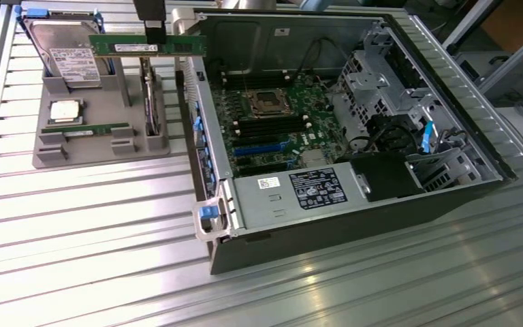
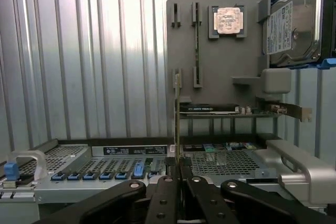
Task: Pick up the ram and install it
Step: 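Pick up the ram and move it above insertion slot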
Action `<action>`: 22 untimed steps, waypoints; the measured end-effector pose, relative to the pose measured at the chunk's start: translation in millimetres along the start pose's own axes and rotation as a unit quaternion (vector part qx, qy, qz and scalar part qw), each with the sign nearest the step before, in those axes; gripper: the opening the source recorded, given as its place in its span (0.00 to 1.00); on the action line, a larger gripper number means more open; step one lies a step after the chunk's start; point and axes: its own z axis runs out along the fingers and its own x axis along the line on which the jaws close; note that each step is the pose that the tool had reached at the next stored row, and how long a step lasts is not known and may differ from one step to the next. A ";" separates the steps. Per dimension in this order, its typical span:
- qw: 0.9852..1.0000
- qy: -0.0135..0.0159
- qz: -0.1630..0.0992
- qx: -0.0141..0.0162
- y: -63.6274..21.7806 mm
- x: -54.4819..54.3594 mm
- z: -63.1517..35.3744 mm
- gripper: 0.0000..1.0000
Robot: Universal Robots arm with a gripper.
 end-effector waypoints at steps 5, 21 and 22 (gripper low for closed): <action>1.000 0.000 0.000 0.000 -9.4 -0.4 0.2 0.12; 1.000 0.000 0.000 0.000 -35.3 -1.4 0.9 0.12; 1.000 0.000 0.000 0.000 -36.4 -1.4 0.9 0.12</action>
